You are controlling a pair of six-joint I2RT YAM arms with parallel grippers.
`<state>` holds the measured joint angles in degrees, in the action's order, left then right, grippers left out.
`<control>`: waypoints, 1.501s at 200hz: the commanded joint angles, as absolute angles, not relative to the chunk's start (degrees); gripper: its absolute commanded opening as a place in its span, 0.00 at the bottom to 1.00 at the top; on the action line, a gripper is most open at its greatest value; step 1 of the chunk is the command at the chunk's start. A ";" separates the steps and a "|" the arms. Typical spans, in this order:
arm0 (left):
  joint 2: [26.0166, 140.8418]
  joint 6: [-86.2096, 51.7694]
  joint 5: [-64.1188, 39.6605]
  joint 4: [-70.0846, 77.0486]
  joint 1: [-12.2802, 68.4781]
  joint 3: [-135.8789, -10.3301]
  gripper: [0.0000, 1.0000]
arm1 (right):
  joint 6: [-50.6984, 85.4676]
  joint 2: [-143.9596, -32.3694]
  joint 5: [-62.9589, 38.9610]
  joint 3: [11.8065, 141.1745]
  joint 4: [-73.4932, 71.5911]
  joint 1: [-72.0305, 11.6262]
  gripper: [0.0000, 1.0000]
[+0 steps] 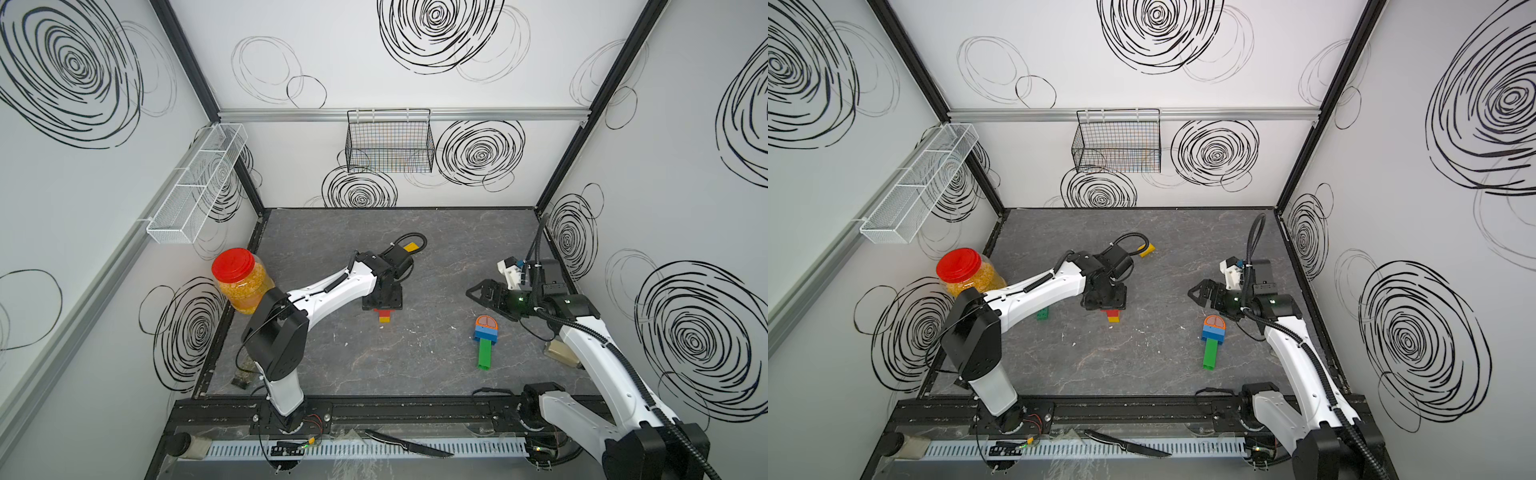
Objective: Assemble an ice cream with lego
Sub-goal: Assemble the lego brick with the lego brick.
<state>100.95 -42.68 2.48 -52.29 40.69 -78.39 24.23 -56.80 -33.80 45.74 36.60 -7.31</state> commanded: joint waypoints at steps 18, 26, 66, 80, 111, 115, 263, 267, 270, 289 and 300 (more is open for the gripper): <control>105.29 -45.50 1.36 -54.43 41.65 -75.77 0.32 | 24.26 -57.21 -33.84 44.78 35.32 -7.04 1.00; 105.38 -45.61 1.70 -54.66 41.92 -76.15 0.33 | 24.19 -57.28 -33.79 44.73 35.26 -7.03 1.00; 104.64 -45.94 2.74 -55.07 42.19 -76.46 0.44 | 23.82 -57.30 -33.66 45.13 35.76 -7.01 1.00; 104.36 -46.01 2.82 -55.04 42.19 -76.79 0.47 | 23.84 -57.38 -33.65 45.22 35.70 -7.03 1.00; 104.03 -45.89 3.52 -55.63 42.32 -78.25 0.52 | 23.82 -57.39 -33.64 45.43 35.77 -7.02 1.00; 103.93 -45.96 3.56 -55.63 42.36 -78.39 0.53 | 23.82 -57.39 -33.65 45.51 35.81 -7.03 1.00; 101.73 -45.70 4.79 -55.26 42.19 -80.31 0.69 | 23.64 -57.30 -33.40 46.67 36.55 -7.03 1.00; 101.69 -45.70 4.75 -55.28 42.19 -80.34 0.69 | 23.64 -57.30 -33.40 46.65 36.56 -7.03 1.00; 101.61 -45.70 4.76 -55.38 42.15 -80.41 0.69 | 23.64 -57.30 -33.40 46.67 36.56 -7.03 1.00; 101.27 -45.59 5.02 -55.59 42.19 -80.93 0.71 | 23.66 -57.25 -33.40 46.54 36.59 -7.03 1.00; 101.08 -45.61 5.49 -55.88 42.26 -81.33 0.72 | 23.64 -57.24 -33.40 46.54 36.62 -7.03 1.00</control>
